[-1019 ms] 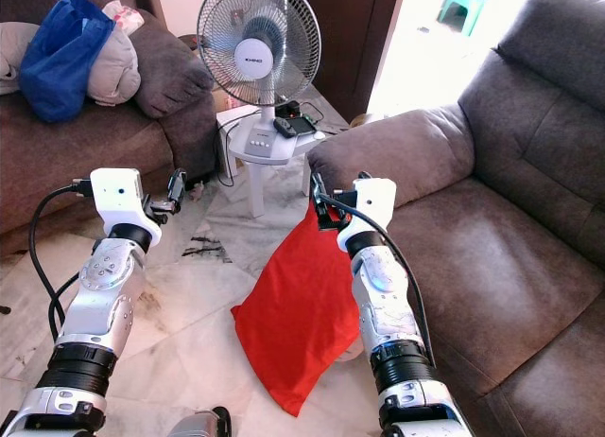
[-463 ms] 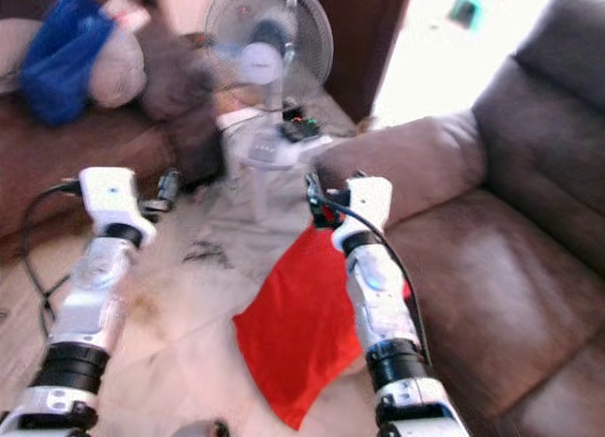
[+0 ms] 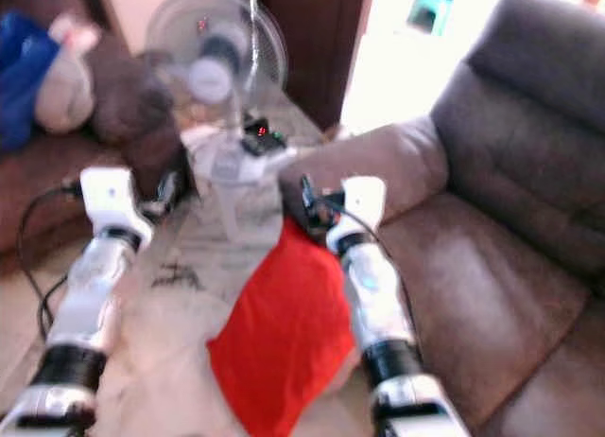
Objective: Move the pillow to the sofa from floor
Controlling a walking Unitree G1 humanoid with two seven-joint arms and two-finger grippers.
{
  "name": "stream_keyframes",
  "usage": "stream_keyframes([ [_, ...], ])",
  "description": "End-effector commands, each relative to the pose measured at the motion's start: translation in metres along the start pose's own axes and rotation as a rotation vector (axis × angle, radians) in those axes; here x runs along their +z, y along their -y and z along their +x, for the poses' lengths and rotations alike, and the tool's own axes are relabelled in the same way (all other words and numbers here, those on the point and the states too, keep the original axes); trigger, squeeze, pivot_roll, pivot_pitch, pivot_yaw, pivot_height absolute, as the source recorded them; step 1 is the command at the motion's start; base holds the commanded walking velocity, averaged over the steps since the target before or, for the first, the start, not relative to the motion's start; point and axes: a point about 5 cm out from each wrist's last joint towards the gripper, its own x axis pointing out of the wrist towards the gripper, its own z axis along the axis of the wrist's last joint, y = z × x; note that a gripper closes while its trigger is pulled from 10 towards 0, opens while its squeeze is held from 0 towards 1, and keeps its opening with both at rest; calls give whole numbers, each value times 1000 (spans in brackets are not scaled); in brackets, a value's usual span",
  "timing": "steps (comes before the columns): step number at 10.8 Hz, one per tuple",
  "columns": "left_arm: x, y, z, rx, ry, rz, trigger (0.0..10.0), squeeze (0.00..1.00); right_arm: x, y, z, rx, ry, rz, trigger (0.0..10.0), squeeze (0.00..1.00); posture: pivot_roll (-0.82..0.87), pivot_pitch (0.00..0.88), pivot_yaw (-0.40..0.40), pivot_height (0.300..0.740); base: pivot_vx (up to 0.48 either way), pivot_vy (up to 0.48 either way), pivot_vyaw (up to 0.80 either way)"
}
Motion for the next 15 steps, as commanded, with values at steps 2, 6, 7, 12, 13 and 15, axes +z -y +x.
stream_keyframes([
  [2, 0, -1, 1, -11, -10, 23, 10000, 0, 5, 1, 3, -9, 20, 8, 10000, 0, 102, 69, -74, 740, 287, 0, 0],
  [6, 2, 0, 2, -15, -7, 27, 10000, 0, 4, 1, 3, -11, 16, 6, 10000, 0, 102, 72, -74, 740, 213, 0, 0],
  [7, 2, 0, 2, -17, -3, 29, 10000, 0, 2, 0, 2, -8, 4, 3, 10000, 0, 101, 73, -74, 740, 0, 0, 0],
  [12, -6, 1, 0, -28, -34, 32, 10000, 0, -27, 14, -6, -81, -154, 94, 10000, 0, 98, 74, -79, 740, 0, 0, 0],
  [13, -13, 0, -4, -20, -58, 36, 10000, 0, -42, 20, -13, -102, -227, 80, 10000, 0, 98, 74, -83, 740, 0, 0, 0],
  [15, -20, 0, -9, -19, -77, 42, 10000, 0, -45, 27, -16, -123, -228, 63, 10000, 0, 97, 79, -86, 740, 0, 0, 0],
])
